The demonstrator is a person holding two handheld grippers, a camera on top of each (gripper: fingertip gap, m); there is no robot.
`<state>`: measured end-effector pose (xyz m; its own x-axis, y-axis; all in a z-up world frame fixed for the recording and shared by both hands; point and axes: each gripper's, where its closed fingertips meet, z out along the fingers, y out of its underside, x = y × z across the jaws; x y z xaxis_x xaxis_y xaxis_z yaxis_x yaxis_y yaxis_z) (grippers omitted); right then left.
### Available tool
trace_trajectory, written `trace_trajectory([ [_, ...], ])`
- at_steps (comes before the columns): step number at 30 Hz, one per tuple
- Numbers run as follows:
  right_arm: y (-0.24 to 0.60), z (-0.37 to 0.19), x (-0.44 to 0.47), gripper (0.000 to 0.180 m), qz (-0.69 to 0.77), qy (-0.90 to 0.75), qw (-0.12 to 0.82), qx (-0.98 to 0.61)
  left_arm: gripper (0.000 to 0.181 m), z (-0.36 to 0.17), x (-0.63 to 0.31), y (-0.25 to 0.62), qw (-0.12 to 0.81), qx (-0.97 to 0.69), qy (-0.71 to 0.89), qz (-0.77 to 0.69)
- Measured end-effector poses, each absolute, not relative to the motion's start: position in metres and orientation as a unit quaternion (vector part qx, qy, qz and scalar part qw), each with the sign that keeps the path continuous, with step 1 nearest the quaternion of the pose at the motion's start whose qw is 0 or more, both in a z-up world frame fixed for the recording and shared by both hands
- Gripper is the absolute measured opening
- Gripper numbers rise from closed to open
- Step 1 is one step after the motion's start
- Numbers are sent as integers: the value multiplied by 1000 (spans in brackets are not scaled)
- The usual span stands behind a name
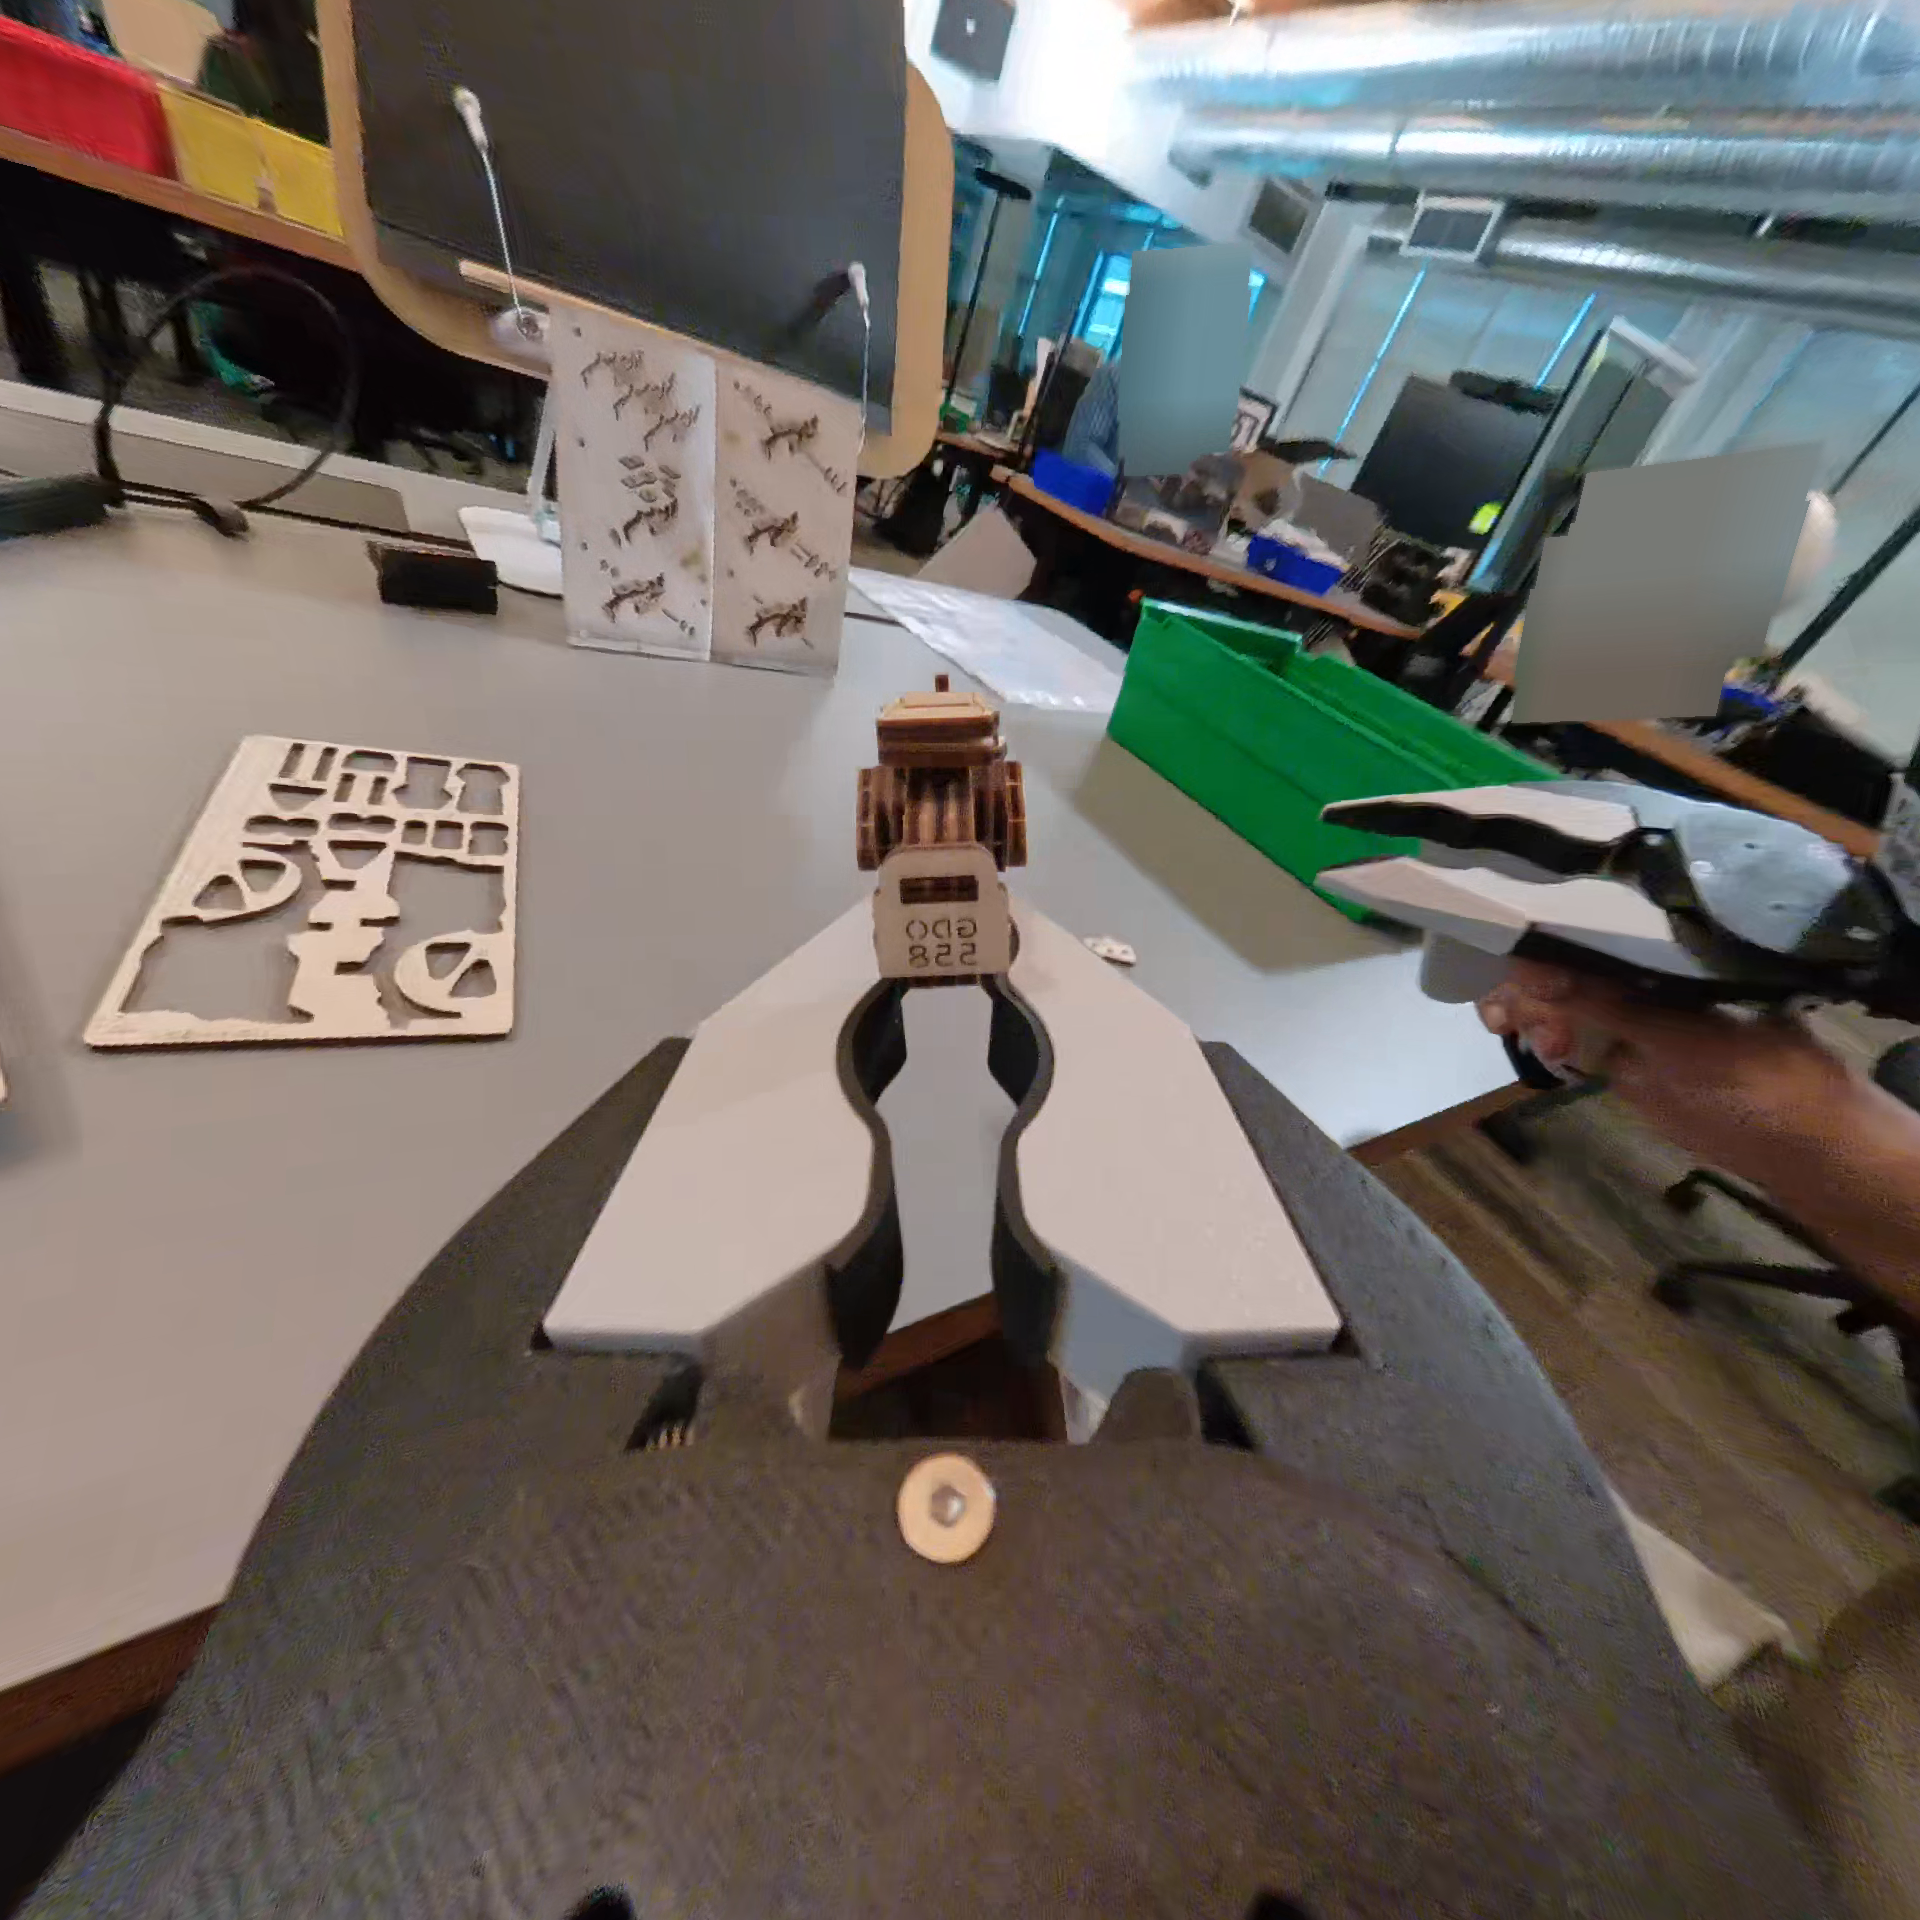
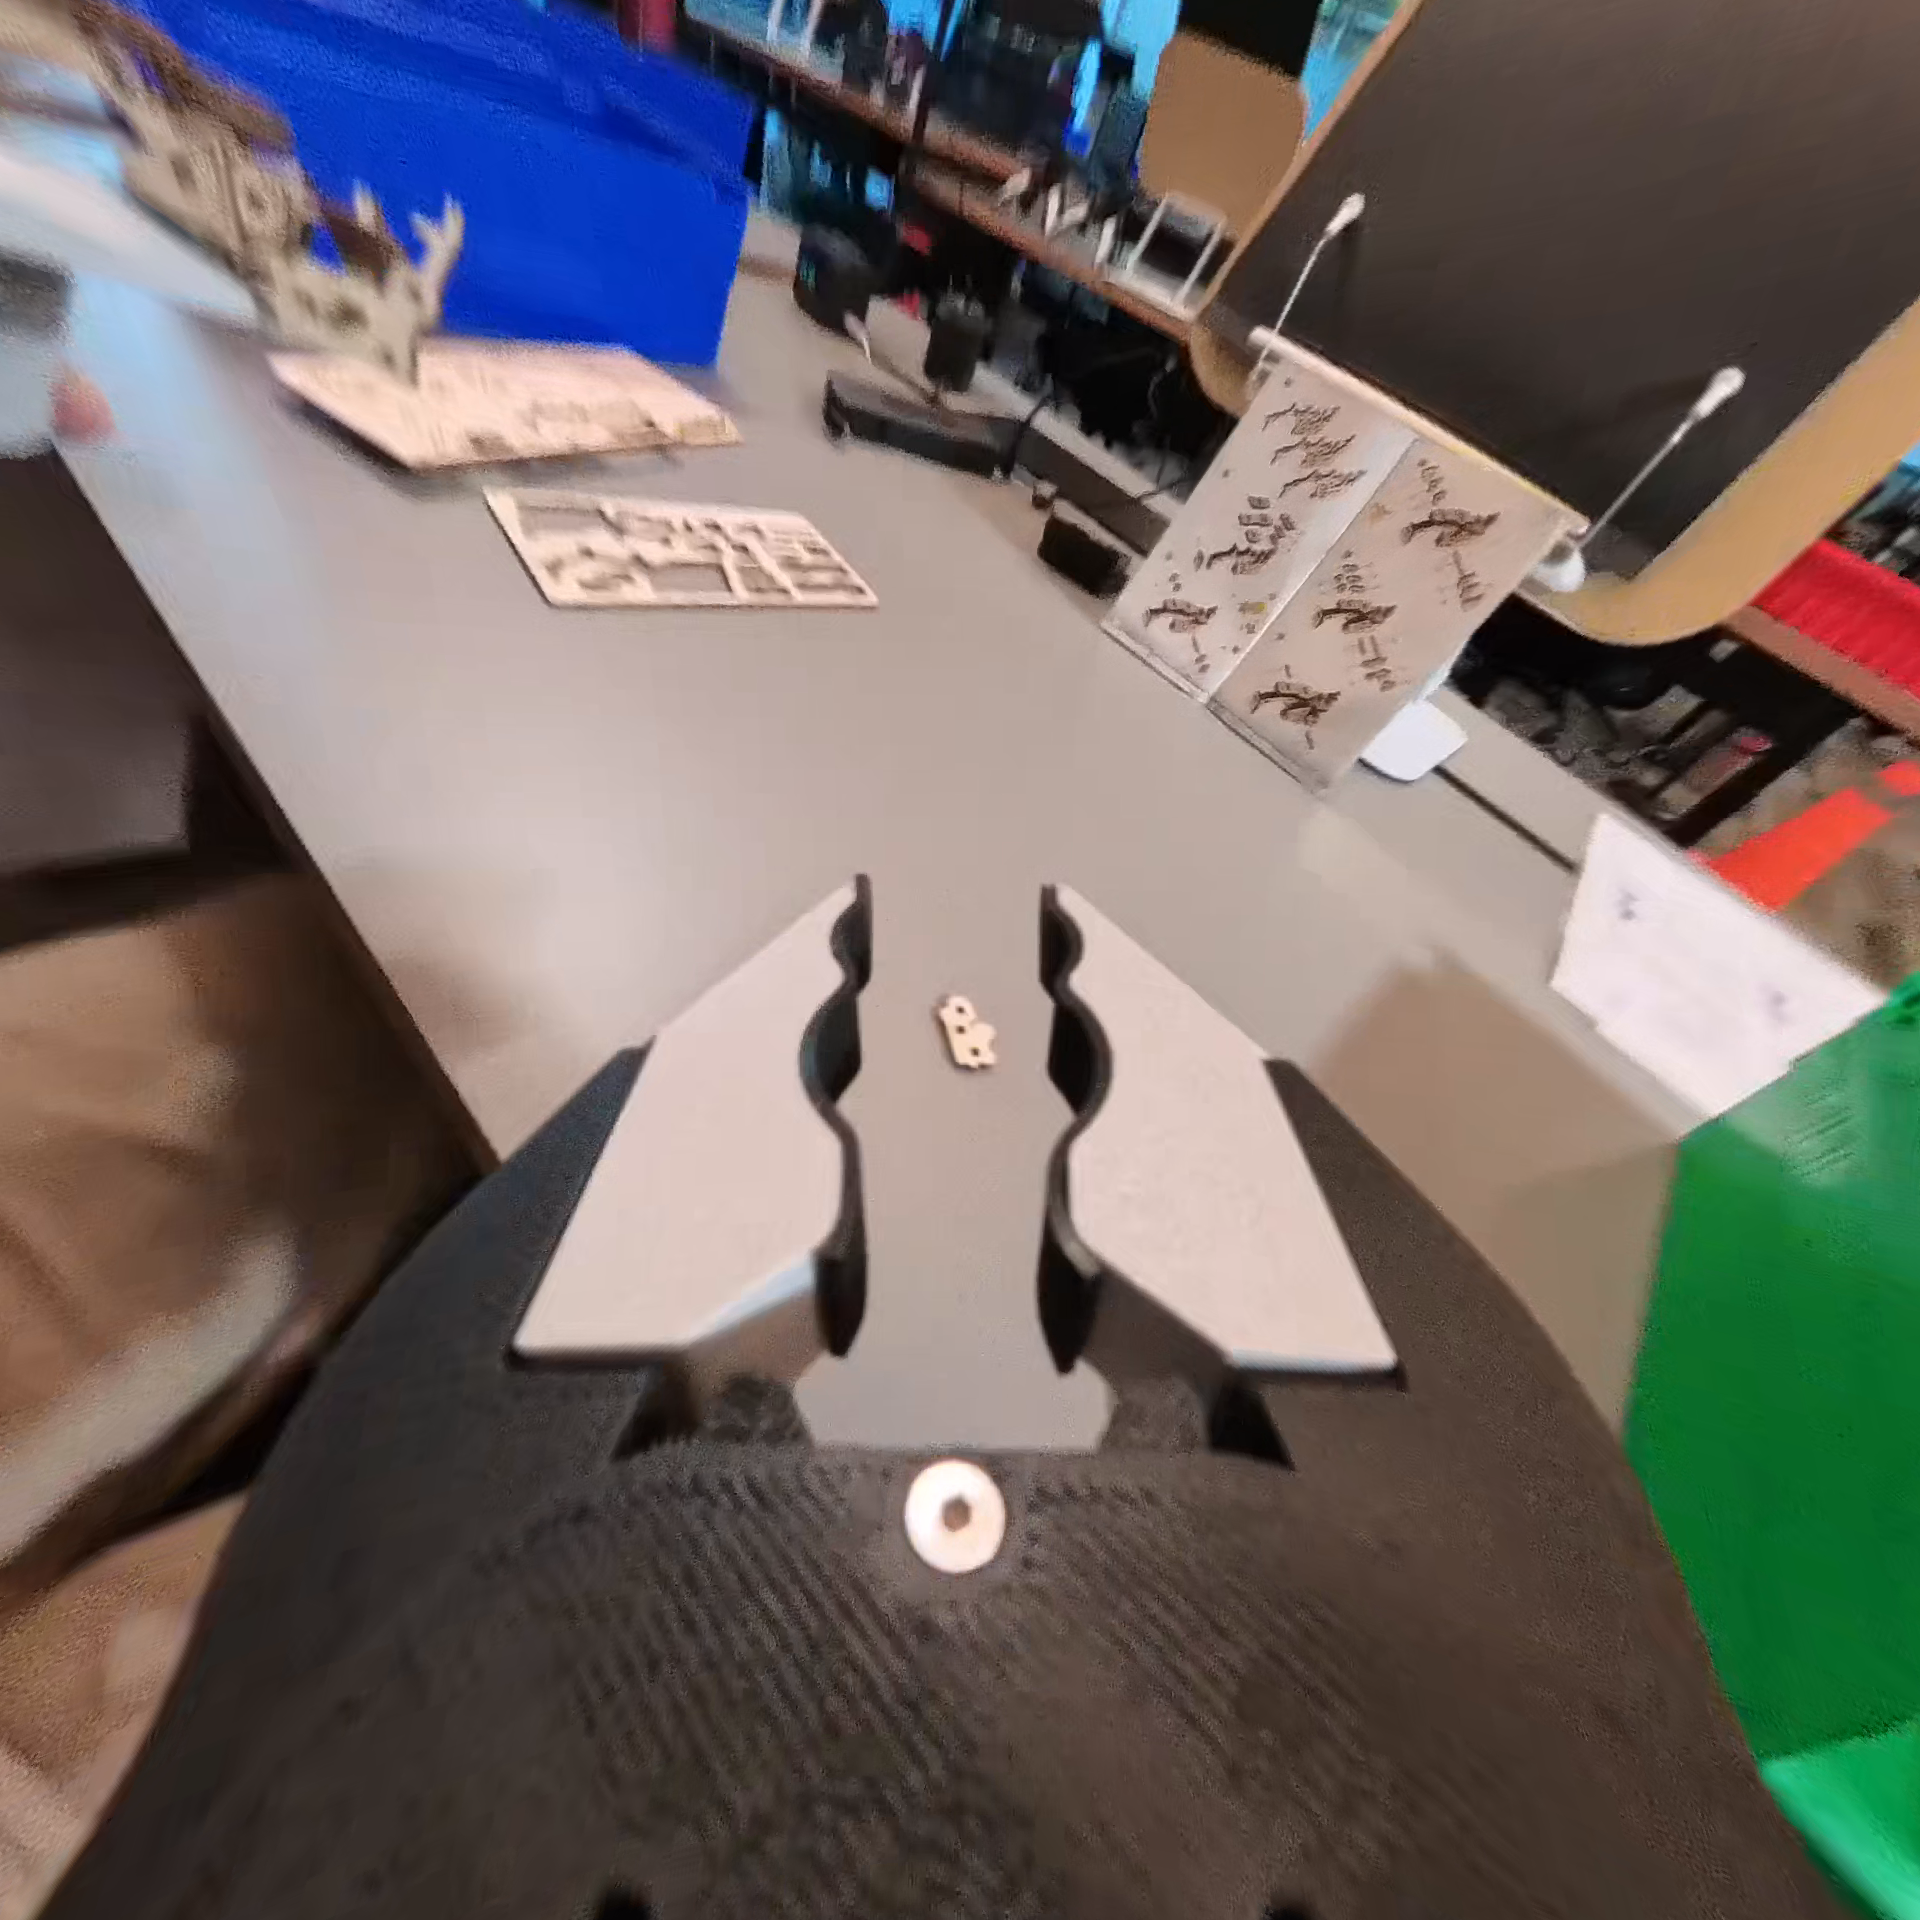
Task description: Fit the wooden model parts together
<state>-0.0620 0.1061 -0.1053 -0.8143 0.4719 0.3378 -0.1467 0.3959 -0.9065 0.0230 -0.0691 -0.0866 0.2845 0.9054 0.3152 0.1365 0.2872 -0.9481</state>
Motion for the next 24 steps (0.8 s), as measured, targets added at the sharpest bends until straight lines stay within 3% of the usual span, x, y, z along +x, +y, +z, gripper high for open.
trace_trajectory([
  [1, 104, -110, -64, 34, 519, -797, 296, -87, 5, -87, 23, -70, 631, -502, -514, 294],
  [8, 108, -138, -59, 44, 549, -774, 301, -97, 5, -107, 42, -68, 673, -465, -550, 166],
  [13, 114, -145, -78, 33, 507, -769, 358, -149, 5, -125, 52, -67, 683, -408, -601, 76],
  [16, 125, -142, -93, 24, 483, -747, 413, -195, 4, -110, 31, -54, 727, -371, -577, 31],
  [18, 122, -158, -103, 31, 452, -779, 368, -234, 5, -107, 5, -47, 711, -425, -558, 56],
  [21, 108, -183, -111, 47, 435, -817, 206, -319, 5, -105, -34, -42, 700, -467, -538, 43],
  [23, 100, -167, -119, 30, 496, -779, 143, -355, 5, -92, -54, -43, 726, -442, -527, 9],
  [24, 100, -149, -129, 20, 536, -752, 156, -351, 4, -88, -62, -43, 735, -436, -519, -4],
])
